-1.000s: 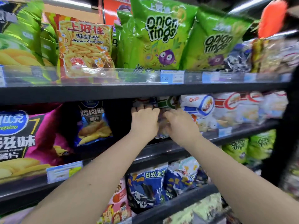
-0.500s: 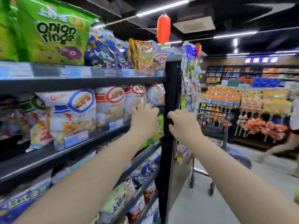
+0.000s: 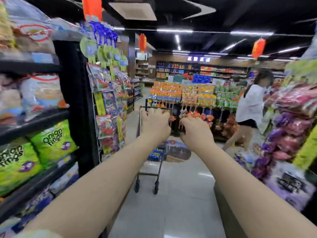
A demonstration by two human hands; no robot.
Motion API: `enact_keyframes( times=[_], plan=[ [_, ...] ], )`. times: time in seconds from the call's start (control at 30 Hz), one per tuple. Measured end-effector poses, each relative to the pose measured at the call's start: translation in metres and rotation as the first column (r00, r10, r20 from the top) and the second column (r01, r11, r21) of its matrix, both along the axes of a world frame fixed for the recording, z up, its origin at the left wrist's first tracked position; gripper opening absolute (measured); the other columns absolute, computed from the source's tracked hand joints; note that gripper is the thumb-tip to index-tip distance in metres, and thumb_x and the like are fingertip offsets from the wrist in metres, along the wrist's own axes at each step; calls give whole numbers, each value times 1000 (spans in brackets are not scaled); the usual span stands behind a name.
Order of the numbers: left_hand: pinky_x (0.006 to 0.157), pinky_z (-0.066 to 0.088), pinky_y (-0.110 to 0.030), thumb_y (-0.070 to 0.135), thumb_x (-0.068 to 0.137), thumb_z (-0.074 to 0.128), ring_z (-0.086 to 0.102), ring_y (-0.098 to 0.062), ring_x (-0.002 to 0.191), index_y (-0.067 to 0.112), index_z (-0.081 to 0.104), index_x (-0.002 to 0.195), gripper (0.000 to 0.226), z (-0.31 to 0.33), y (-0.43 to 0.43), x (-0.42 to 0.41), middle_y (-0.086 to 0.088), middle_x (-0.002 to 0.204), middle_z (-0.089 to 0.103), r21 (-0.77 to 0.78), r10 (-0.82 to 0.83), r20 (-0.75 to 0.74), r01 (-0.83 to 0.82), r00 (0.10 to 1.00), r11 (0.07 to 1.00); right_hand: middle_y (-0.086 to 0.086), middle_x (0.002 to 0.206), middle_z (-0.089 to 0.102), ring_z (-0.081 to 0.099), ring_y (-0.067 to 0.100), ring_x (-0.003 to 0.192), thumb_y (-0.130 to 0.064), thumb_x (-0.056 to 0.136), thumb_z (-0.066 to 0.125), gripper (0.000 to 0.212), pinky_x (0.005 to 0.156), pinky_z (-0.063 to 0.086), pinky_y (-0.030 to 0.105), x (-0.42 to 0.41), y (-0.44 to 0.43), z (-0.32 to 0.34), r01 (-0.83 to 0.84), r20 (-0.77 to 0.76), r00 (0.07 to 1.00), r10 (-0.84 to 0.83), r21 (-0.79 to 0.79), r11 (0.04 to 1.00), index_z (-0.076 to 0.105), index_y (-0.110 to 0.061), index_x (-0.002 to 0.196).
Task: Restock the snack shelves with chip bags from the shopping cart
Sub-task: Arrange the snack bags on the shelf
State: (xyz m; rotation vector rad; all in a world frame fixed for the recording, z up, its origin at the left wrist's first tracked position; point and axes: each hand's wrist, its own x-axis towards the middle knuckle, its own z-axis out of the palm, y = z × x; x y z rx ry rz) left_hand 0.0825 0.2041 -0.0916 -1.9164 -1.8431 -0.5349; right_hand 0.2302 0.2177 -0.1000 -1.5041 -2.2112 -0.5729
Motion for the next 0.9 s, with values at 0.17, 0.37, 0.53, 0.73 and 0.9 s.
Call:
enact_keyframes(
  times=[0.17, 0.37, 0.53, 0.73, 0.9],
  plan=[
    [98, 33, -49, 29, 91, 52, 44, -31, 115, 20, 56, 112, 24, -28, 88, 53, -7, 118, 54, -55, -127, 14, 127, 992, 990, 2, 115, 57, 49, 28, 111, -26, 92, 58, 29, 85, 40, 40, 54, 63, -27, 123, -29, 992, -124, -60, 991, 52, -19, 119],
    [95, 32, -43, 32, 91, 50, 46, -29, 112, 23, 56, 120, 31, -73, 193, 87, -3, 119, 53, -57, -236, 10, 236, 972, 970, 1, 120, 56, 47, 27, 112, -26, 92, 57, 33, 83, 38, 38, 81, 160, -70, 233, -48, 969, -241, -134, 963, 50, -21, 124],
    [95, 33, -42, 34, 90, 50, 47, -27, 112, 24, 56, 122, 34, -100, 297, 86, -1, 118, 55, -55, -322, -10, 321, 947, 945, 2, 125, 55, 47, 26, 116, -34, 94, 52, 38, 91, 38, 38, 74, 259, -94, 265, -69, 957, -281, -188, 946, 50, -20, 130],
    [99, 32, -43, 28, 92, 47, 44, -29, 116, 22, 57, 120, 31, -140, 422, 74, -3, 120, 56, -166, -349, 26, 348, 937, 923, 2, 127, 55, 47, 27, 119, -23, 95, 50, 35, 91, 36, 38, 63, 375, -141, 337, -42, 932, -360, -266, 903, 49, -21, 129],
    [97, 29, -40, 32, 91, 50, 42, -28, 119, 26, 56, 123, 32, -191, 508, 70, -1, 123, 55, -292, -319, 117, 340, 940, 894, 4, 124, 56, 49, 29, 116, -23, 91, 53, 37, 87, 37, 36, 61, 459, -184, 360, 8, 924, -382, -352, 864, 50, -20, 128]
  ],
)
